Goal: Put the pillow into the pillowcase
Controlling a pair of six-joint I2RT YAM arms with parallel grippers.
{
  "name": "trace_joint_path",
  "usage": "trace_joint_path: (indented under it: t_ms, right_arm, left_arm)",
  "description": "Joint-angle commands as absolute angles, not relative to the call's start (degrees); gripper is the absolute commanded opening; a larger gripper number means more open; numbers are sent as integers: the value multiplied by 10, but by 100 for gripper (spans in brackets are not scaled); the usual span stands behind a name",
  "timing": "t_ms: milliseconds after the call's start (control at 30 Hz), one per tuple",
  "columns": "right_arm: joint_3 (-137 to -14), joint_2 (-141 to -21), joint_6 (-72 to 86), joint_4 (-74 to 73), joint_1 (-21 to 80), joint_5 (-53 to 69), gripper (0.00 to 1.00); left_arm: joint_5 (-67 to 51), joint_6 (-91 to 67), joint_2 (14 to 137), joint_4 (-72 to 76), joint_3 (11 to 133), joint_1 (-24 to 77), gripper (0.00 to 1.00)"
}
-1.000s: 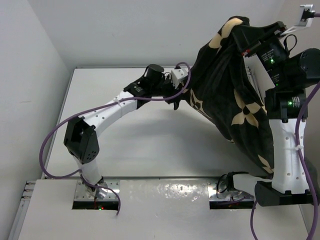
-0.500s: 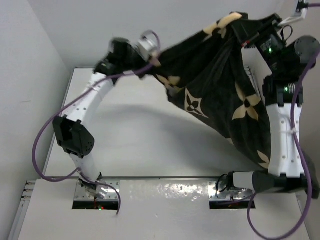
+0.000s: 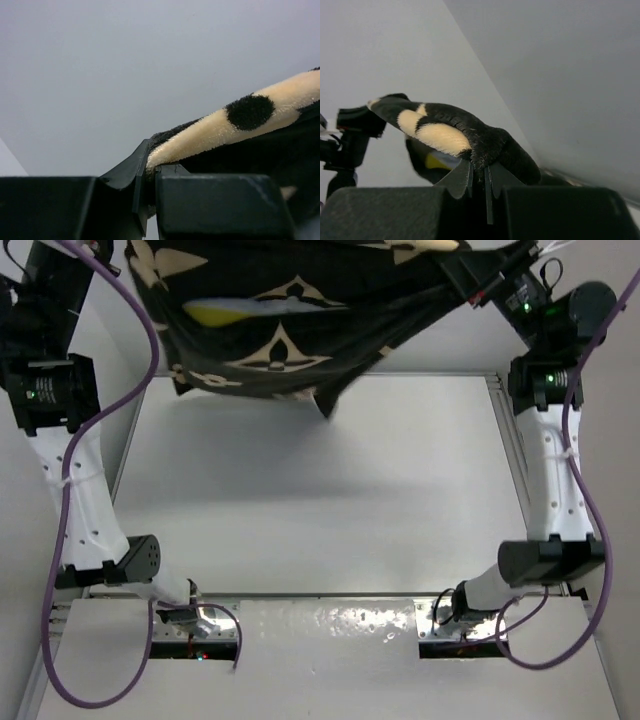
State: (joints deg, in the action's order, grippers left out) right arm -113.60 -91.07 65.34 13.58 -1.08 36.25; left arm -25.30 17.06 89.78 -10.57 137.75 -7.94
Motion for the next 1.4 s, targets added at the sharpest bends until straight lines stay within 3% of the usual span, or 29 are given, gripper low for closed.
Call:
trace_joint_path:
  t_ms: [0, 233, 367, 433, 533, 600, 667, 767, 867, 1000, 1100, 1233, 1367]
  right_arm:
    - [-1036, -830, 647, 239, -71, 269, 0]
    - [-1032, -820, 688, 248, -83, 355, 0]
    - [-956, -801, 667, 174, -88, 368, 0]
    - [-954, -814, 689, 175, -88, 374, 0]
    - [-1058, -852, 721, 202, -92, 371, 0]
    - [-1215, -902, 726, 175, -98, 368, 0]
    - [-1288, -915, 750, 238, -111, 373, 0]
    - [-1171, -842, 788, 322, -119, 379, 0]
    - [-1016, -782, 687, 235, -100, 353, 0]
    - [-958, -824, 741, 242, -96, 377, 0]
    - [-1023, -883, 781, 263, -93, 400, 0]
    - [-1203, -934, 803, 249, -92, 397, 0]
    - [-1224, -890, 838, 295, -91, 397, 0]
  left_arm:
    - [-179, 204, 891, -69, 1355, -116, 0]
    - [-163, 214, 905, -90, 1410, -141, 0]
    - [-193, 252, 874, -136, 1280, -127, 0]
    - [-174, 266, 879, -141, 1272, -122, 0]
    - [-113, 257, 952, -143, 1402, -132, 0]
    - [-95, 245, 964, -110, 1478, -141, 0]
    - [-91, 256, 903, -59, 1386, -144, 0]
    - [-119, 290, 844, -35, 1338, -137, 0]
    - [-172, 309, 848, -138, 1313, -127, 0]
    - [-140, 316, 867, -176, 1250, -103, 0]
    - [-119, 322, 902, -204, 1280, -92, 0]
    - [-79, 305, 934, -231, 1412, -96, 0]
    - [-80, 325, 844, -165, 1360, -112, 0]
